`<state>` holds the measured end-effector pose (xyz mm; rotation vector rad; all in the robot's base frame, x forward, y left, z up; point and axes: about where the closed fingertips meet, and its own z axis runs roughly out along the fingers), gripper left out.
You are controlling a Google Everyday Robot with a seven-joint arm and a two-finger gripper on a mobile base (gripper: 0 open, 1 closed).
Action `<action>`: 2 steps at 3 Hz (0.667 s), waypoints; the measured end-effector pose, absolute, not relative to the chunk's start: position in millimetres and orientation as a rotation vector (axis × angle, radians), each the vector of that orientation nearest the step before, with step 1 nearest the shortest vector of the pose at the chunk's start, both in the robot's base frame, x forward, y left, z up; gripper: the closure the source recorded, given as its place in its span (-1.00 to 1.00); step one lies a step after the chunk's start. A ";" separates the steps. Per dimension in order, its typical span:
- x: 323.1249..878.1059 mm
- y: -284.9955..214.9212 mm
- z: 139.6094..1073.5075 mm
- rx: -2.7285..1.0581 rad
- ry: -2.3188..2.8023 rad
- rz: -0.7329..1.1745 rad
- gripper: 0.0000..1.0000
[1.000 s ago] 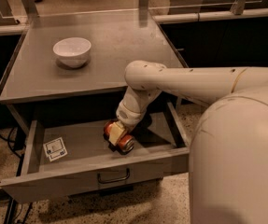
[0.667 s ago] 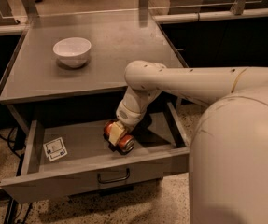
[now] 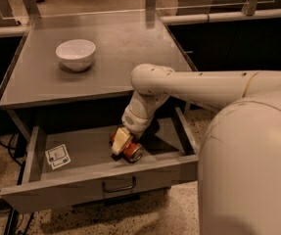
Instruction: Place coke can into top drawer
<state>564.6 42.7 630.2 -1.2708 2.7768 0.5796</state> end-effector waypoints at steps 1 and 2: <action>564.6 42.8 630.1 -1.271 2.777 0.580 -1.00; 564.5 42.8 630.1 -1.271 2.777 0.580 -1.00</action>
Offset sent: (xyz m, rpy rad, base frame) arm 0.0000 0.0000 0.0000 0.0000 0.0000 0.0000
